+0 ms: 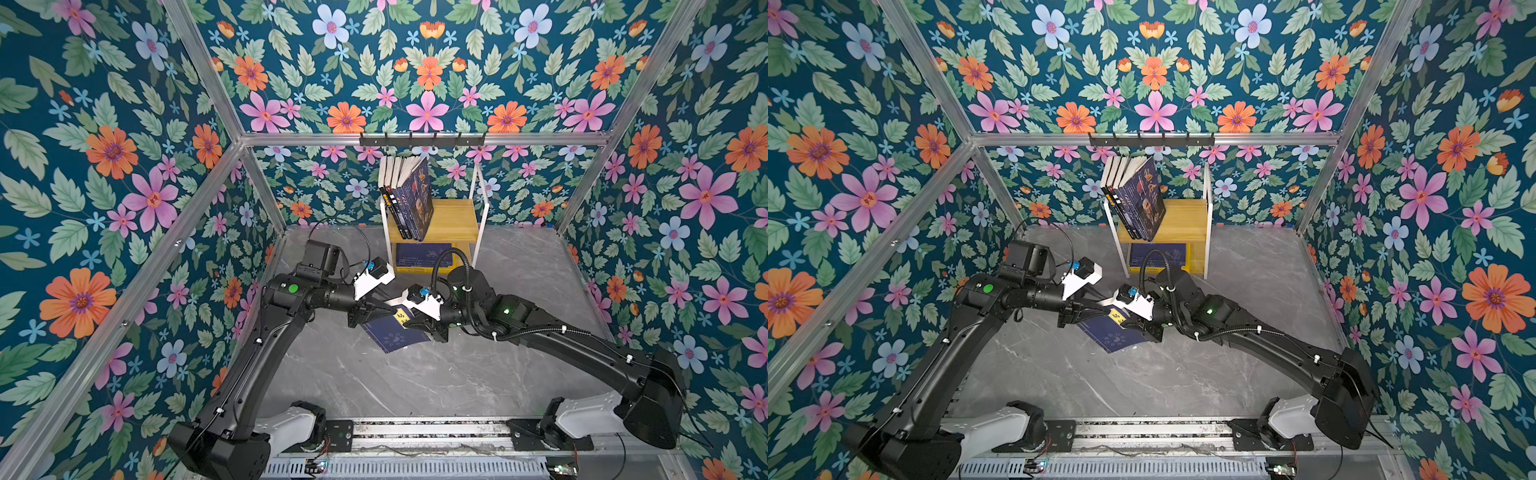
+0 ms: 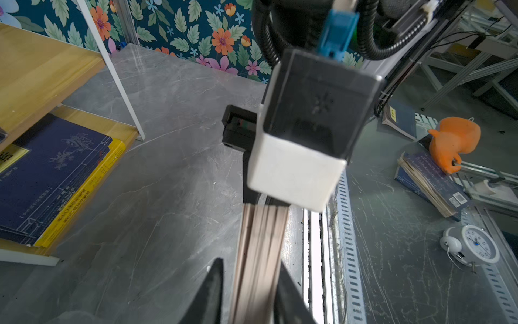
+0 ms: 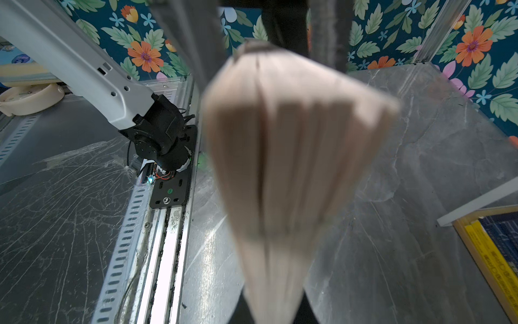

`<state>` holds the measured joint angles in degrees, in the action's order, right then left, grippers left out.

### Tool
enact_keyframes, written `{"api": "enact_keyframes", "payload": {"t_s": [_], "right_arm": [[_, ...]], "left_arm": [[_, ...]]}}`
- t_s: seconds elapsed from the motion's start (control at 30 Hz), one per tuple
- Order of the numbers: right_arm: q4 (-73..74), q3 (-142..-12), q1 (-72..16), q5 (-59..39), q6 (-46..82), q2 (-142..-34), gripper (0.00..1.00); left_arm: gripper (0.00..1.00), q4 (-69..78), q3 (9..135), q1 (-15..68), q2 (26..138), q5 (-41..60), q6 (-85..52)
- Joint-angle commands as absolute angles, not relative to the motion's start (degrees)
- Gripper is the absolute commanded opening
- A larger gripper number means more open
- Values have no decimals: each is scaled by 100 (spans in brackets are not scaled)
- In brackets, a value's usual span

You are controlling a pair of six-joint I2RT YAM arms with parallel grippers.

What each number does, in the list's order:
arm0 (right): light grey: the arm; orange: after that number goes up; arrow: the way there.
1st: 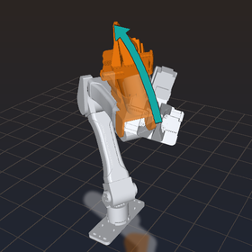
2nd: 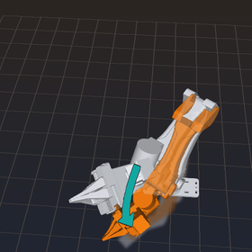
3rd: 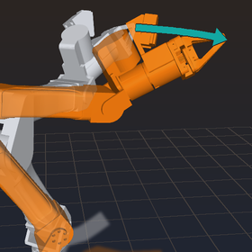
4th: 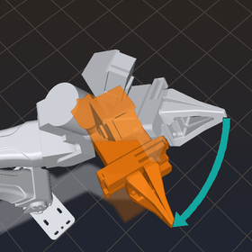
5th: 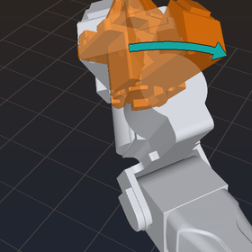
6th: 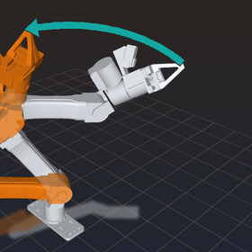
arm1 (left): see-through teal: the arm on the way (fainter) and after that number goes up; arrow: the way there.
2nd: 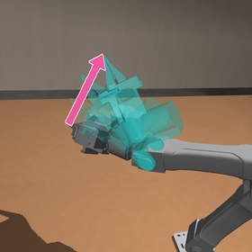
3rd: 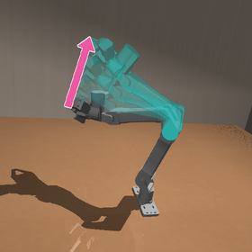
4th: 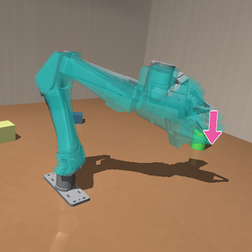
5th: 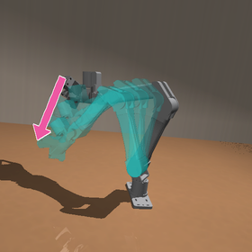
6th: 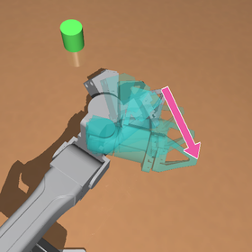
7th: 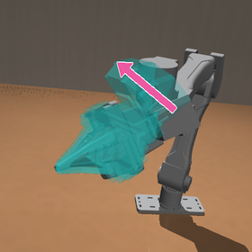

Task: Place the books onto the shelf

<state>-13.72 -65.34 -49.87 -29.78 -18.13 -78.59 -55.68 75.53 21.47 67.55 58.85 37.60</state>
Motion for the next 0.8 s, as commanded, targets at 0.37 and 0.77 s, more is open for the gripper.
{"api": "enact_keyframes", "payload": {"t_s": [0.37, 0.77], "right_arm": [[335, -5379, -5220, -742, -1712, -7143, 65], [983, -5049, -6700, 2382, -2083, -6839, 68]], "left_arm": [[0, -4118, 6904, 1599, 6425, 6219, 2419], [0, -2039, 5908, 728, 6229, 6135, -115]]}}
